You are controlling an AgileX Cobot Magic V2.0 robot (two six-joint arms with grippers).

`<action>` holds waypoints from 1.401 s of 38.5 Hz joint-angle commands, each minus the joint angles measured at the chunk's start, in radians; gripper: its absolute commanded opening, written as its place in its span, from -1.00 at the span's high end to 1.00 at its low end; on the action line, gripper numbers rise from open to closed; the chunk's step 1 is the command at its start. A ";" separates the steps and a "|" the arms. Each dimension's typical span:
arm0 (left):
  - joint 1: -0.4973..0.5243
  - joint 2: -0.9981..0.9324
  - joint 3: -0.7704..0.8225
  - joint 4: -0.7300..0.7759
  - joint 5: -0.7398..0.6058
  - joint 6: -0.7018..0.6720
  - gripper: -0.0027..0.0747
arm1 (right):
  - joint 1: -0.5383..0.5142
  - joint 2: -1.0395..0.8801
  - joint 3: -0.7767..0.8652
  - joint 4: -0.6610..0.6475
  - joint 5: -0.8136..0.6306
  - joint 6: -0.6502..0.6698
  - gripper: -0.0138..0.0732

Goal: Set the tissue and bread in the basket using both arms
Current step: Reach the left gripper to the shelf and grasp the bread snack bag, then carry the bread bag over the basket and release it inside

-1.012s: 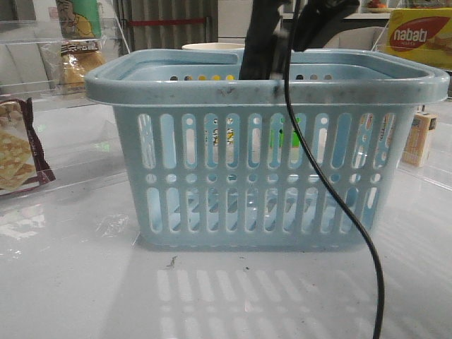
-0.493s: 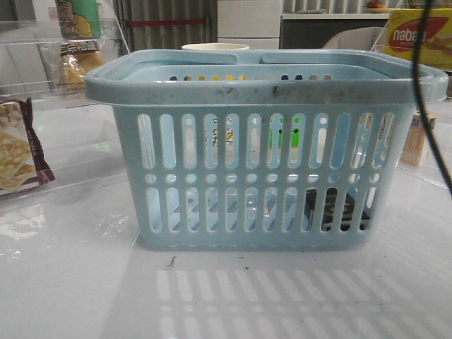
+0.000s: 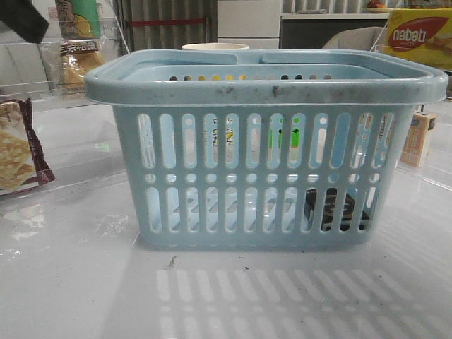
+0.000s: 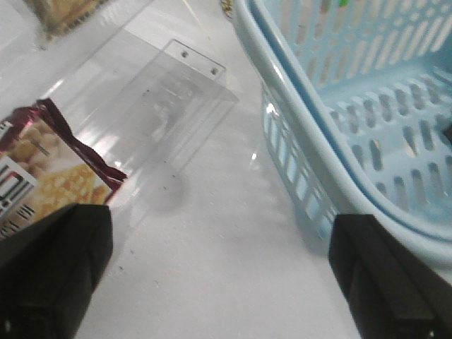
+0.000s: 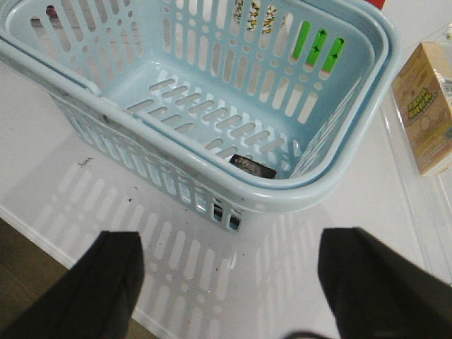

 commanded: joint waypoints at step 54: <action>0.178 0.674 -0.666 -0.094 -0.321 -0.009 0.64 | 0.000 -0.006 -0.025 -0.013 -0.061 -0.010 -0.72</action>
